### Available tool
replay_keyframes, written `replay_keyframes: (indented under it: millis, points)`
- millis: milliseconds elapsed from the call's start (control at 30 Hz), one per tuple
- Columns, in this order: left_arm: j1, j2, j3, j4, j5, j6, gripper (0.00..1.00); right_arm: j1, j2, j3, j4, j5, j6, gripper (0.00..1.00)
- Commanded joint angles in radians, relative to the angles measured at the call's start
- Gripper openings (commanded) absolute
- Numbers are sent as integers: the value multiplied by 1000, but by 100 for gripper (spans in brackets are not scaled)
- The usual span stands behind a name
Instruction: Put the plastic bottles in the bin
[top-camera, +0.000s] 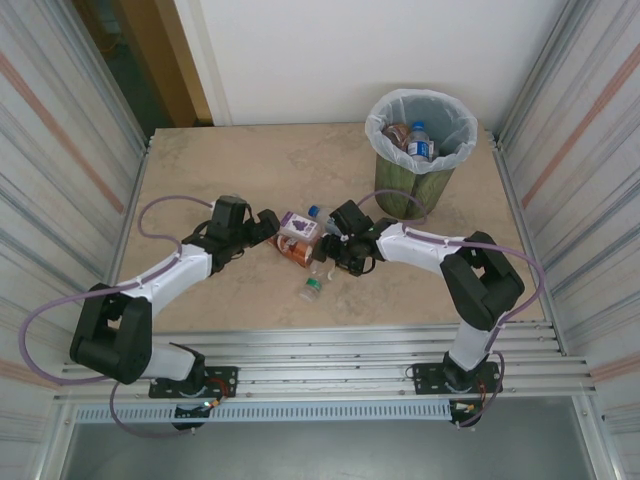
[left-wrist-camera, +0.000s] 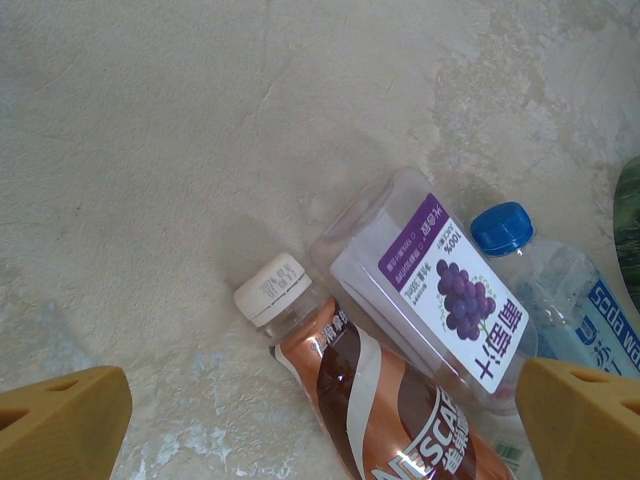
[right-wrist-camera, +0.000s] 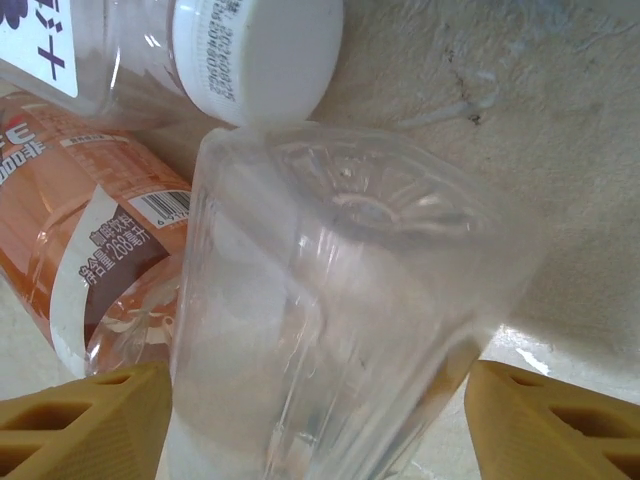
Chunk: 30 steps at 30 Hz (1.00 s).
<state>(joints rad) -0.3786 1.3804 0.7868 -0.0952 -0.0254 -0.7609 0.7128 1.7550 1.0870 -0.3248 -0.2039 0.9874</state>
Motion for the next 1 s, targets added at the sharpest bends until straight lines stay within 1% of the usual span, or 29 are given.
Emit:
replay_keyframes:
  millis: [0, 200, 467, 667, 767, 967]
  points:
    - [7, 10, -4, 18, 1, -3, 99, -6, 39, -8, -54, 22, -5, 72]
    - [7, 16, -4, 19, 1, -2, 99, -1, 69, 14, -80, 30, -22, 73]
    - [7, 23, -3, 22, 4, -3, 99, 7, 99, 45, -98, 21, -45, 80]
    - [7, 22, -4, 22, 8, -4, 99, 16, 116, 63, -113, 27, -55, 80]
    - [7, 17, -6, 19, 7, -2, 99, 17, 111, 63, -117, 34, -57, 76]
    - [7, 17, -7, 26, 7, -5, 99, 37, 74, 75, -157, 97, -78, 56]
